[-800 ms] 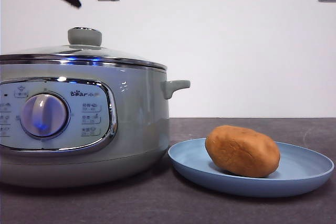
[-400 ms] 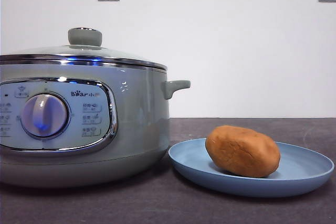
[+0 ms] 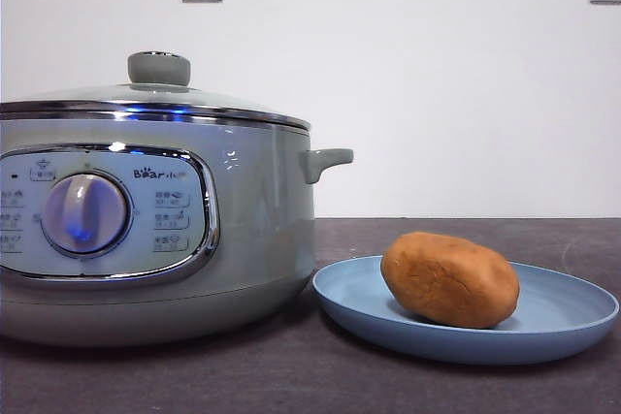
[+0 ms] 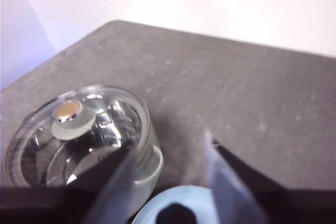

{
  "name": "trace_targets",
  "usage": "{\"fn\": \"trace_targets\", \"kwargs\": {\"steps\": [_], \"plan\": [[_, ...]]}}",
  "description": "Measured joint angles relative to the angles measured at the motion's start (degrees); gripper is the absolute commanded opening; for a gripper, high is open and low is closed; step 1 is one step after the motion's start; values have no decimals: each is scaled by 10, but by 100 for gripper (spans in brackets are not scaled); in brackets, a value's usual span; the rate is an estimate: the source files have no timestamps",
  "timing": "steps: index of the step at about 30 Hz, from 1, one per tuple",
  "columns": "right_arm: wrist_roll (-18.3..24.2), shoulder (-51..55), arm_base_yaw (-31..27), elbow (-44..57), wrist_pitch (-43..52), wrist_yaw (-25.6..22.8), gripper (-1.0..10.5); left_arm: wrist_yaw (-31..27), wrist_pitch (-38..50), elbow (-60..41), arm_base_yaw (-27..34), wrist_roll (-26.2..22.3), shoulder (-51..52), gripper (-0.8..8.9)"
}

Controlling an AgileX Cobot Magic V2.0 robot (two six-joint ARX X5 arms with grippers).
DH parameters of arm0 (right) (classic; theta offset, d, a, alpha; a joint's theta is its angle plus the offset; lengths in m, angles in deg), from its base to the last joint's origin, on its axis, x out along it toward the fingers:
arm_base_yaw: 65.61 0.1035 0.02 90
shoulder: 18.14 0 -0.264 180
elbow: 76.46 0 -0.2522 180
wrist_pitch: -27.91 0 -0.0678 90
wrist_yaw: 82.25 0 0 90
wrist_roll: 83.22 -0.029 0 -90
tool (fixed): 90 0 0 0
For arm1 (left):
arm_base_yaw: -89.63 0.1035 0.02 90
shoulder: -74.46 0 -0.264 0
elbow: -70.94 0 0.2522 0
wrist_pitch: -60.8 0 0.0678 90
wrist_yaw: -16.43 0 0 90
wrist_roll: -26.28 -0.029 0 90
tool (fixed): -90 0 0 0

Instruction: Take the potato out from the steamer,put the potato on the plate,close the lid

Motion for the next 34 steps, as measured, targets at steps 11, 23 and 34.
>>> {"fn": "trace_targets", "kwargs": {"steps": [11,23,34], "plan": [[10,0,0,-11,12,-3,-1,0,-31,0,0,-6,-9,-4],[10,1,0,-11,11,-2,-1,0,-59,0,0,-6,-40,-4],[10,1,0,-11,11,-2,-1,0,-60,0,0,-5,-58,-4]]}}
